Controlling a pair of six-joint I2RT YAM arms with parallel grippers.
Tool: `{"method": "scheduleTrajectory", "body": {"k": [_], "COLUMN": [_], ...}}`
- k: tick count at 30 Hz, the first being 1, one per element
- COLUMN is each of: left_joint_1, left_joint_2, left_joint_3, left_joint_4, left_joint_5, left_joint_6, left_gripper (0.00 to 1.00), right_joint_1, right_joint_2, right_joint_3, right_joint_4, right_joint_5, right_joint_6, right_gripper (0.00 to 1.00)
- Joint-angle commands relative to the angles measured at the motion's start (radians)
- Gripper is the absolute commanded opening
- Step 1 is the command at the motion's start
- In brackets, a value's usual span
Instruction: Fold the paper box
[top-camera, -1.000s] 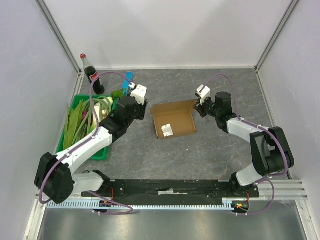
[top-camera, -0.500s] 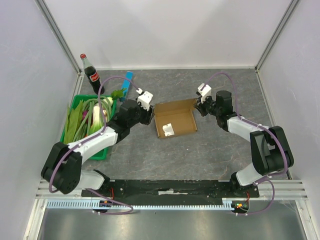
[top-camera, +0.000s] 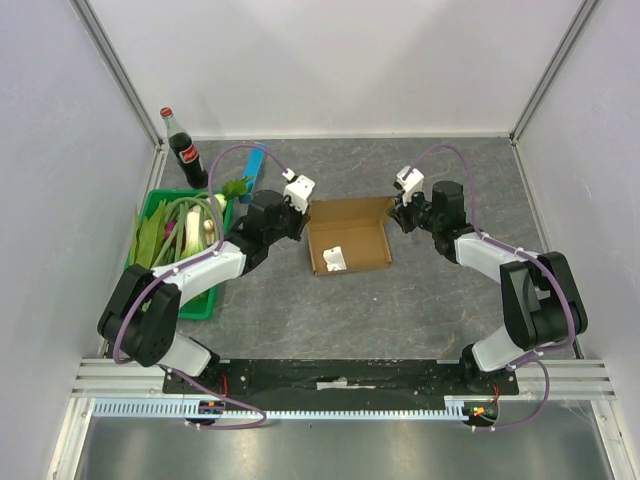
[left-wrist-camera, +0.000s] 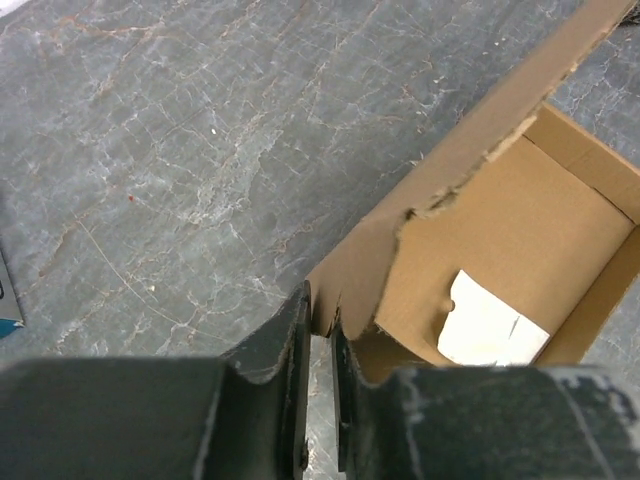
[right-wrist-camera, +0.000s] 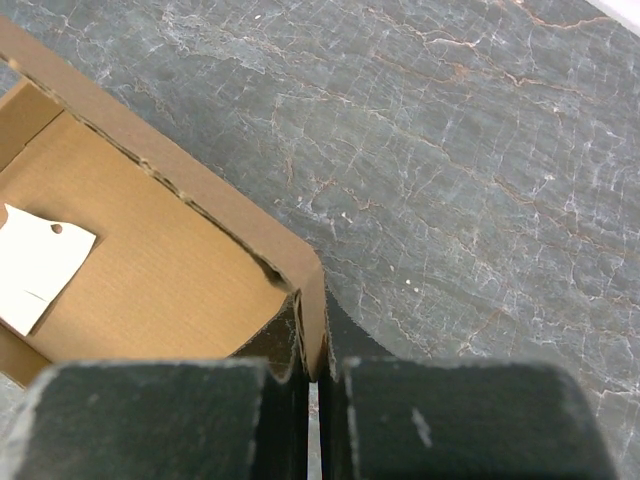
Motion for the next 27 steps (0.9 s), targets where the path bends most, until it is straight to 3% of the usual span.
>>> {"method": "scheduleTrajectory", "body": {"k": [1, 3, 4, 8, 14, 18, 27], "left_joint_1": [0.000, -0.003, -0.011, -0.035, -0.087, -0.115, -0.141], "left_joint_2": [0.033, 0.062, 0.076, 0.131, 0.145, 0.137, 0.107], "left_joint_3": [0.083, 0.113, 0.145, 0.212, 0.199, 0.145, -0.004], "left_joint_4": [0.031, -0.003, -0.019, -0.137, -0.125, -0.075, 0.077], "left_joint_5": [-0.054, -0.074, -0.158, -0.303, -0.418, -0.455, -0.473], "left_joint_6": [-0.028, -0.084, -0.124, -0.337, -0.465, -0.511, -0.525], "left_gripper": [0.14, 0.08, 0.02, 0.02, 0.02, 0.02, 0.02], "right_joint_1": [-0.004, 0.002, 0.008, 0.086, 0.244, 0.305, 0.368], "right_joint_2": [-0.007, -0.015, -0.031, -0.100, -0.133, -0.110, -0.110], "right_joint_3": [0.041, 0.055, 0.054, 0.012, 0.061, 0.048, 0.035], "right_joint_4": [0.030, 0.007, 0.006, -0.005, -0.174, -0.183, -0.179], "right_joint_5": [0.009, 0.050, 0.130, 0.363, 0.731, 0.851, 0.965], "right_joint_6": [0.072, 0.159, 0.212, 0.429, 0.673, 0.750, 0.785], "right_gripper": [0.00, 0.00, 0.00, 0.00, 0.00, 0.00, 0.00]}}
